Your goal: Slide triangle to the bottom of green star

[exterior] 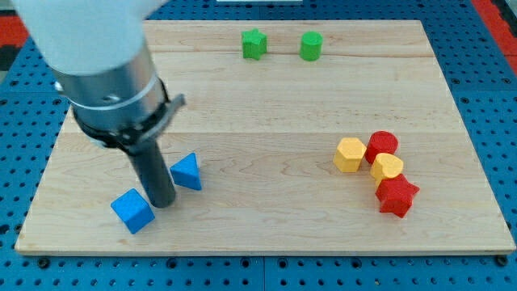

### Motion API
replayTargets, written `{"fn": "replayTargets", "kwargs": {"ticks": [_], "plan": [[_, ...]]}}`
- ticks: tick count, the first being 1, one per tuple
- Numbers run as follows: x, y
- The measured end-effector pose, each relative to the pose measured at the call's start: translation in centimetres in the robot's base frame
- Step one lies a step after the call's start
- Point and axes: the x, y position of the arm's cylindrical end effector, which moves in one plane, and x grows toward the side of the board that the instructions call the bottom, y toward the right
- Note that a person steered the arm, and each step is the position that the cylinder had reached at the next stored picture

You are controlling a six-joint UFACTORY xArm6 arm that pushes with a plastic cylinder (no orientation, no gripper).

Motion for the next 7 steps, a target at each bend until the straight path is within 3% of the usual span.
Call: {"fn": "replayTargets", "kwargs": {"ticks": [2, 3, 7], "plan": [[-12.1, 1.5], [-14.1, 1.2], [-14.1, 1.4]]}}
